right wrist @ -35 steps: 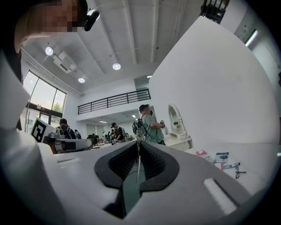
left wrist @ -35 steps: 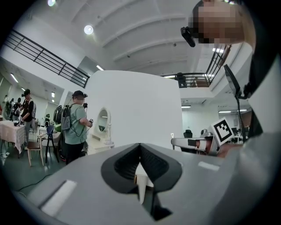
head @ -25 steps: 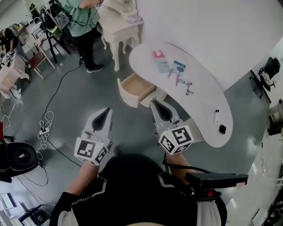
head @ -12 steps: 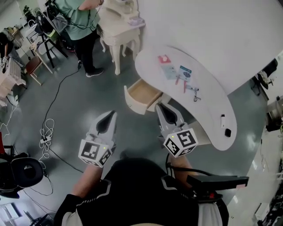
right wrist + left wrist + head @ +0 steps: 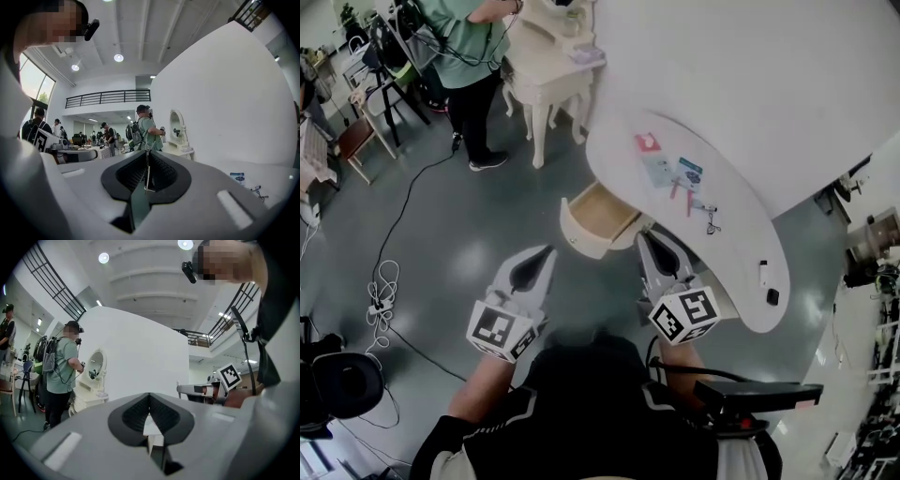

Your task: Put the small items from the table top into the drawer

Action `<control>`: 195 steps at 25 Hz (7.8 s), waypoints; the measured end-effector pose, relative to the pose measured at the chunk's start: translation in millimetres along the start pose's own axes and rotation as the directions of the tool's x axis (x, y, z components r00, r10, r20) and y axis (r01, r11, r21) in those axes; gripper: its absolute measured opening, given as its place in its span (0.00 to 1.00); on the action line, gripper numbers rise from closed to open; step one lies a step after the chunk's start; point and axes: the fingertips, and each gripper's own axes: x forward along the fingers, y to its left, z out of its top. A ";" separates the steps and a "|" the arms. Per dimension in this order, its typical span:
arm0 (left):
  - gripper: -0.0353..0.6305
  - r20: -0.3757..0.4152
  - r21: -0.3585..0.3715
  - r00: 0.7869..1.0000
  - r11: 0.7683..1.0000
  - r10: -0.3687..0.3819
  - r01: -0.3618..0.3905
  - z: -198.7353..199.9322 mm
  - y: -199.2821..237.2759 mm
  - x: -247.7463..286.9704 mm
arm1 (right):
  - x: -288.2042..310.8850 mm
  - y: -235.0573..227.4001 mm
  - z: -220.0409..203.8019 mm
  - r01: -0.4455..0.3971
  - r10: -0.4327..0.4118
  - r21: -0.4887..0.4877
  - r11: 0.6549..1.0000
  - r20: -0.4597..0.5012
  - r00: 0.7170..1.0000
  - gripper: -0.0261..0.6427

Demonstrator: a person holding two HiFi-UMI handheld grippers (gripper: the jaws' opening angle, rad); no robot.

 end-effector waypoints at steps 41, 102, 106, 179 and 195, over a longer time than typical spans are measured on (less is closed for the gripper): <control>0.05 -0.085 0.129 0.987 0.984 0.134 -0.123 2.7 61.1 246.1 | 161.4 -175.5 36.5 -0.270 0.268 0.030 0.962 0.060 0.962 0.08; 0.05 -0.589 -0.095 0.804 0.995 -0.085 0.035 -288.7 185.8 246.6 | 253.5 -138.1 -364.5 -0.412 0.296 -0.010 0.911 -0.680 0.671 0.08; 0.05 -0.614 -0.097 0.784 0.994 -0.093 0.043 -305.4 187.7 240.2 | 253.5 -139.8 -390.9 -0.424 0.285 -0.007 0.906 -0.730 0.621 0.08; 0.05 -0.701 -0.124 0.713 0.989 -0.032 -0.078 -372.2 193.7 218.5 | 297.6 -165.3 -568.5 -0.527 0.126 -0.026 0.849 -0.960 0.250 0.09; 0.05 -0.638 -0.097 0.770 0.993 -0.015 -0.062 -324.7 197.7 231.2 | 300.3 -140.1 -490.1 -0.526 0.180 -0.069 0.848 -0.896 0.406 0.06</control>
